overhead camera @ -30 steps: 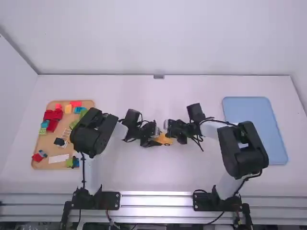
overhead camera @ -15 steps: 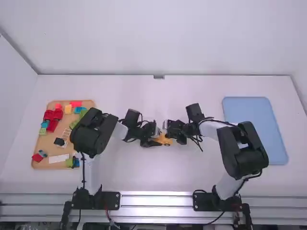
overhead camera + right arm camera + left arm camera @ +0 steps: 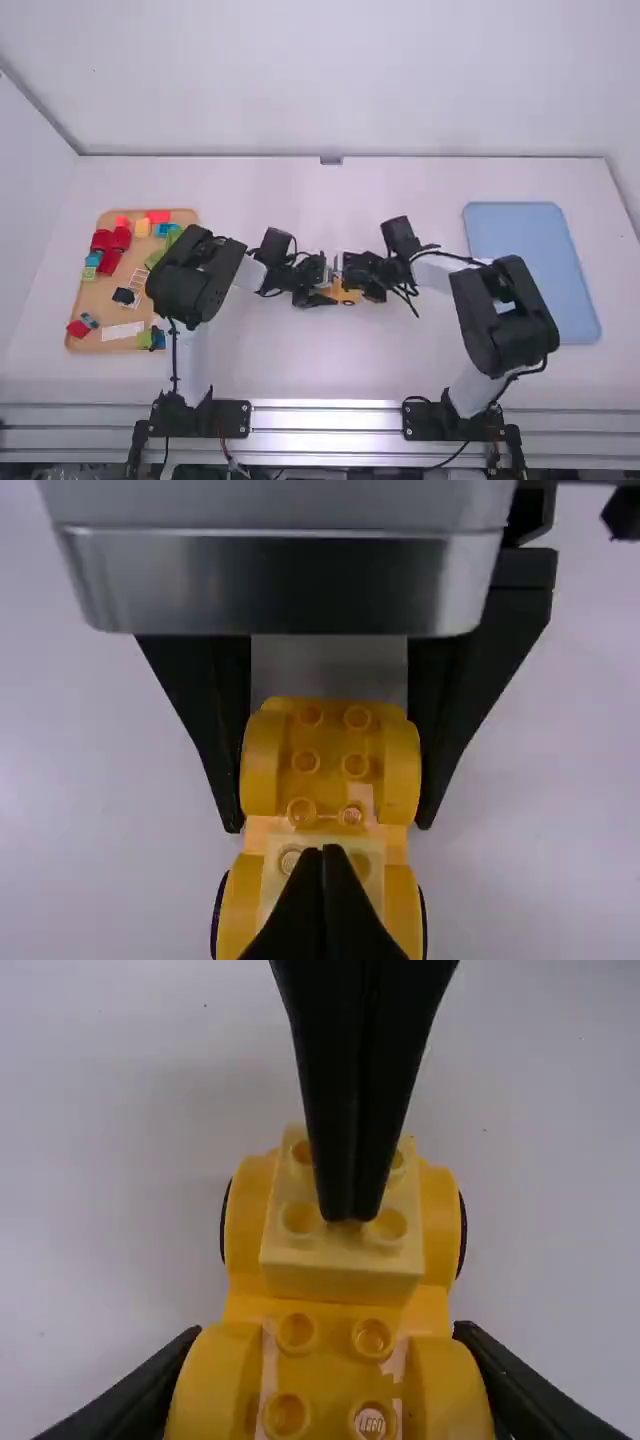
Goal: Assemble lego blocks to make yellow taxi
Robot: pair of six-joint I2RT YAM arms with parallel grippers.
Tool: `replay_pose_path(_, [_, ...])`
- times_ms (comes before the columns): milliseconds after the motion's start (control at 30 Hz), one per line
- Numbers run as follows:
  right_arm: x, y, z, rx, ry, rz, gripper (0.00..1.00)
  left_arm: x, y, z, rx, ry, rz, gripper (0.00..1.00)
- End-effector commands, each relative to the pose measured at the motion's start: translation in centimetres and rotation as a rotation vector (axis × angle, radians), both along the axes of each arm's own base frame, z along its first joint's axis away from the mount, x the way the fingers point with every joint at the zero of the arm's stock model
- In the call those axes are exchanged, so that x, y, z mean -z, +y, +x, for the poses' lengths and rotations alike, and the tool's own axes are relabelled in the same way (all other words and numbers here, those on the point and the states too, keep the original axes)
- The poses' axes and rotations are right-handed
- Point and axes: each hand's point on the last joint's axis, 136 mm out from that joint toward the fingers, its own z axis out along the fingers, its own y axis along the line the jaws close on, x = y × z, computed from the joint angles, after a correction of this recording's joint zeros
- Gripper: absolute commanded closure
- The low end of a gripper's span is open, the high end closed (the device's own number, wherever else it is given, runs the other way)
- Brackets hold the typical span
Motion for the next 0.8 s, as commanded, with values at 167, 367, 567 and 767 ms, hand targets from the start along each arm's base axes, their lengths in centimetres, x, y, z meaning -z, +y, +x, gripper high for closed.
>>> replay_pose_path(167, [4.4, -3.3, -2.4, 0.144, 0.112, -0.08, 1.0, 1.3, 0.3, -0.5, -0.014, 0.018, 0.044, 0.45])
replay_pose_path(367, [1.4, -1.0, 0.0, 0.072, -0.001, 0.042, 1.0, 1.3, 0.4, -0.4, -0.017, 0.017, 0.046, 0.46])
replay_pose_path(567, [-6.6, -0.4, 4.8, 0.1, -0.185, 0.166, 0.89, 1.5, 0.5, -0.2, -0.041, 0.029, 0.06, 0.46])
replay_pose_path(767, [-11.3, -4.2, 7.9, 0.383, -0.215, 0.136, 0.34, 1.8, 0.9, 1.6, -0.158, 0.061, 0.091, 0.4])
